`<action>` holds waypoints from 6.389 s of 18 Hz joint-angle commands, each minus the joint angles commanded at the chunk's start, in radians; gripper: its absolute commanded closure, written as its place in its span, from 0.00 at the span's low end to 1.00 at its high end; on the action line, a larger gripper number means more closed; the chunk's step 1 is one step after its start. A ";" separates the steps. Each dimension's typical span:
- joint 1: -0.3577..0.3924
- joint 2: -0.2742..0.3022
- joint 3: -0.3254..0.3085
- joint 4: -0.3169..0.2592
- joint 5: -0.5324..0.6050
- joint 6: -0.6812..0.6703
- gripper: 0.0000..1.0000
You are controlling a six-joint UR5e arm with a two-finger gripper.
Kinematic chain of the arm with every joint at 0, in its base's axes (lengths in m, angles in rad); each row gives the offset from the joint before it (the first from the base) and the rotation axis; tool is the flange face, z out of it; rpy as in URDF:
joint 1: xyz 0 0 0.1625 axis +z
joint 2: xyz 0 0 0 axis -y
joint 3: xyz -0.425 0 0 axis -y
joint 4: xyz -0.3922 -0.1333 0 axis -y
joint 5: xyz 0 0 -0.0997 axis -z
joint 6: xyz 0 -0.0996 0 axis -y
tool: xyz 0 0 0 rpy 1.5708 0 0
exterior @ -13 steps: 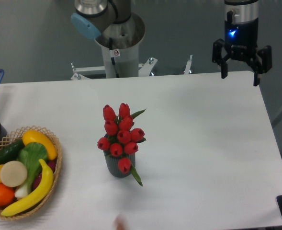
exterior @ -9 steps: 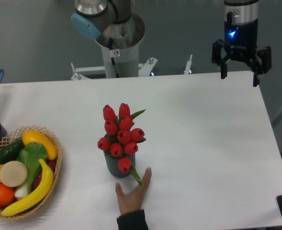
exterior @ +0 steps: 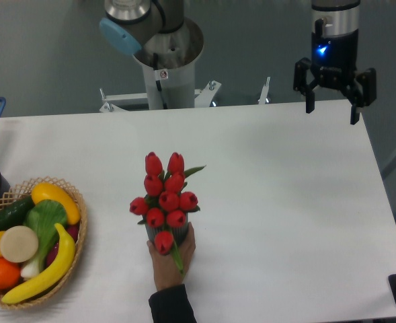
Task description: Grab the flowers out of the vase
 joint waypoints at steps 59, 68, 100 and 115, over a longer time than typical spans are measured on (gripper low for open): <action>-0.330 -0.316 -0.087 0.101 -0.740 -0.195 0.07; -0.327 -0.310 -0.087 0.103 -0.749 -0.192 0.51; -0.175 -0.160 0.173 0.100 -0.927 -0.666 0.56; 0.035 -0.225 0.169 0.101 -0.921 -0.585 0.63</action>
